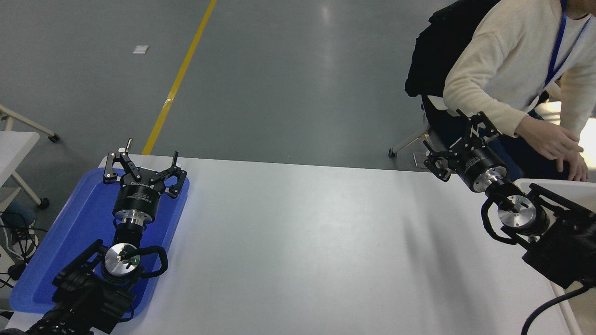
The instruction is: Pick up paper ball place in dustbin
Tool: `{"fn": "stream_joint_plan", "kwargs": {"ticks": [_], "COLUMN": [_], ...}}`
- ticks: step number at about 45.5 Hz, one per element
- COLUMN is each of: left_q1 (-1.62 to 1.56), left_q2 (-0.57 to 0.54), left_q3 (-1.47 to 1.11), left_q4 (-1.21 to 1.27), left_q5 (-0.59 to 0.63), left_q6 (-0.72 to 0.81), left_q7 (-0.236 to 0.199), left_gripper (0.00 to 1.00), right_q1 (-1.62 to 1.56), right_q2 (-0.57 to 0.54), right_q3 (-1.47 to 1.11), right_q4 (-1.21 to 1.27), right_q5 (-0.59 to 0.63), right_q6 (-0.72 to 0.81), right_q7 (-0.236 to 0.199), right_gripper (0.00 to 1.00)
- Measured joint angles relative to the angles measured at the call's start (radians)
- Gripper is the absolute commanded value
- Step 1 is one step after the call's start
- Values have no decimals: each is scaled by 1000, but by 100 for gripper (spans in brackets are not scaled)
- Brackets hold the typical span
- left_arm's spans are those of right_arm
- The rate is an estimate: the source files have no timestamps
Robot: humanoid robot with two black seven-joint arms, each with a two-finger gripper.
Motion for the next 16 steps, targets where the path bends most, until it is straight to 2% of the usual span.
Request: {"fn": "stream_joint_plan", "kwargs": {"ticks": [16], "left_q1": [0], "left_q2": [0], "left_q3": [0], "left_q4": [0], "left_q5": [0], "left_q6": [0], "left_q7": [0], "left_gripper": [100], "right_q1": [-94], "right_q2": [57], "right_q3": [99], "right_q4": [-35], "right_q5": [5], "right_q6": [68], "right_q7": [7], "right_gripper": [100]}}
